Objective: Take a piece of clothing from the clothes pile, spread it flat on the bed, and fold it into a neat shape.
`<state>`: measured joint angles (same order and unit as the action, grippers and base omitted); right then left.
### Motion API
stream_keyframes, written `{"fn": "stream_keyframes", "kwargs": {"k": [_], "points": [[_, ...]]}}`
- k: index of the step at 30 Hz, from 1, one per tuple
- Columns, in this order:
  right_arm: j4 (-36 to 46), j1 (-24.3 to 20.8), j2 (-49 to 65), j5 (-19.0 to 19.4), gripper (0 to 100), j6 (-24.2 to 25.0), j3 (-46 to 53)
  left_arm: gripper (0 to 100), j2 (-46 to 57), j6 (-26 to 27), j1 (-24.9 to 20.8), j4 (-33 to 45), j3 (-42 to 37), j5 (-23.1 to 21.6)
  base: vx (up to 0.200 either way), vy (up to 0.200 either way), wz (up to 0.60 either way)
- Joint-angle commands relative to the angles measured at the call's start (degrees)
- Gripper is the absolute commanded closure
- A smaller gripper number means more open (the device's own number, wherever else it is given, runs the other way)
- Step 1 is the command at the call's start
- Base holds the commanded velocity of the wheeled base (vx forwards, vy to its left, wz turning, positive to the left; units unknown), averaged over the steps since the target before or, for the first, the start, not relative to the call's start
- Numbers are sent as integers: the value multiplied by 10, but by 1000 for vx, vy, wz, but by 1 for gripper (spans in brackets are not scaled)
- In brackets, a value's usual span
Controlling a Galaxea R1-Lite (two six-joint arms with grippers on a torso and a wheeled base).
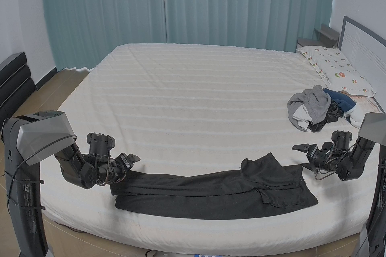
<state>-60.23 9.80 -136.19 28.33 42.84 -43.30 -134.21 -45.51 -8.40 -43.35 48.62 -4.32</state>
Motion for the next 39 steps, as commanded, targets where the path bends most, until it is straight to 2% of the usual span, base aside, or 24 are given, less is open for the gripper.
{"fn": "stream_keyframes", "kwargs": {"k": [1,7,8,19,22,26,39], "points": [[-1,0,-7,0,0,-1,1,0,-4,1,-3,-1,-10,-2,0,0,0],[-4,-2,-13,-2,0,-19,2,0,-5,12,-9,-2,-12,-1,0,0,0],[-6,-2,-14,-3,0,-21,3,100,-5,15,-9,-2,-12,0,0,0,0],[-16,-2,-14,-6,0,-21,12,100,-4,10,5,-4,-16,8,0,0,0],[-32,-1,-13,-27,0,-21,19,100,-4,-2,16,-27,-17,10,0,0,0],[-55,-3,-15,-32,0,-27,35,100,-11,-30,22,-77,-19,24,0,0,0],[-56,-8,-13,-32,0,-29,38,100,-33,-27,21,-111,-23,26,0,0,0]]}}
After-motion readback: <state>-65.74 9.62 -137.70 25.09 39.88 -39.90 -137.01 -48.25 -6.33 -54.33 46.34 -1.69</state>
